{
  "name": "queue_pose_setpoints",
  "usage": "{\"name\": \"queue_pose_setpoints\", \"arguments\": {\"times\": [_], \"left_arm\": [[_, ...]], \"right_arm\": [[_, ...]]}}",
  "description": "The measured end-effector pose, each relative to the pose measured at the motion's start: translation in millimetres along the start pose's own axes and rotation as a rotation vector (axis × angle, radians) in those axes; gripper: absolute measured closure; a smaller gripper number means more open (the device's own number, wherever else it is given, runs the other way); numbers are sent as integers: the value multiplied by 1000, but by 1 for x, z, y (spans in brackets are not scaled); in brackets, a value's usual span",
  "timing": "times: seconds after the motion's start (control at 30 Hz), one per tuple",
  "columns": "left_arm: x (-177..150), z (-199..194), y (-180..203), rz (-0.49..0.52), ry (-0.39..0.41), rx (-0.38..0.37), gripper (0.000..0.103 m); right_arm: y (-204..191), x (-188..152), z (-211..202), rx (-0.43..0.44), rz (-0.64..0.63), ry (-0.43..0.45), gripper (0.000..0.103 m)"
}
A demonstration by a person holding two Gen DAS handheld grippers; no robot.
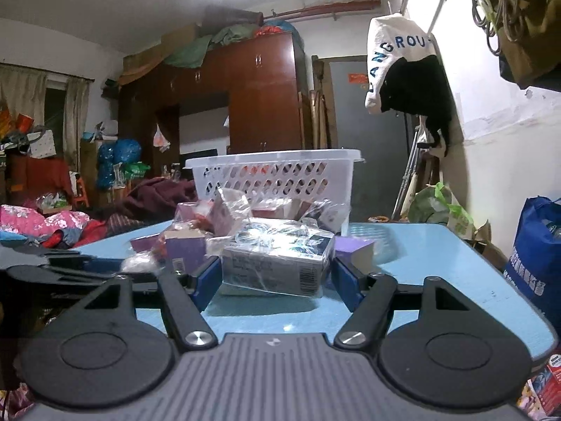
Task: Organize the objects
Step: 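Grasp the white-and-blue box with the right tool while the left tool drops a clear bag into the basket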
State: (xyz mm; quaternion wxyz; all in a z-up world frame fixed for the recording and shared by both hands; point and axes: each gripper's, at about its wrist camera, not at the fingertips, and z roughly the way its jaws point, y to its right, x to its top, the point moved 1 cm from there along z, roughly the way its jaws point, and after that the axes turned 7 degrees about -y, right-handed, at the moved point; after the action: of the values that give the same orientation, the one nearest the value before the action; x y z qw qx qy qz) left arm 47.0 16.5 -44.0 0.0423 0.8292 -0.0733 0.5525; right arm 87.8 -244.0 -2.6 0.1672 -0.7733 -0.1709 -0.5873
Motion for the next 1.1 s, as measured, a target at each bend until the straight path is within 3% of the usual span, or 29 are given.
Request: {"name": "queue_pose_setpoints", "arguments": {"times": [0.2, 0.3, 0.5, 0.6, 0.67, 0.73, 0.83, 0.9, 0.93, 1.0, 1.1], "left_arm": [[4, -19, -7, -9, 32, -4, 49], [23, -28, -19, -45, 79, -27, 49], [139, 7, -52, -148, 135, -118, 49], [198, 56, -63, -163, 58, -117, 49], [216, 91, -70, -206, -15, -120, 49], [224, 122, -75, -228, -80, -113, 49], [223, 144, -80, -257, -102, -112, 46], [218, 149, -81, -273, -102, -147, 27], [216, 148, -81, -275, -93, -159, 16], [214, 140, -81, -261, -67, -163, 14], [205, 113, -82, -249, -21, -163, 14]], "right_arm": [[9, 6, -1, -2, 26, 10, 32], [7, 28, 3, 28, -2, 33, 32], [10, 143, 81, 61, -35, -6, 32], [10, 181, 137, 26, -71, -105, 32], [12, 188, 172, -13, -98, -201, 32], [13, 187, 194, -12, -111, -260, 32], [12, 181, 207, -17, -126, -283, 30], [11, 178, 205, -3, -127, -277, 28], [12, 176, 200, 1, -129, -270, 19], [12, 178, 181, -1, -145, -218, 2], [16, 175, 145, -7, -148, -110, 0]]}}
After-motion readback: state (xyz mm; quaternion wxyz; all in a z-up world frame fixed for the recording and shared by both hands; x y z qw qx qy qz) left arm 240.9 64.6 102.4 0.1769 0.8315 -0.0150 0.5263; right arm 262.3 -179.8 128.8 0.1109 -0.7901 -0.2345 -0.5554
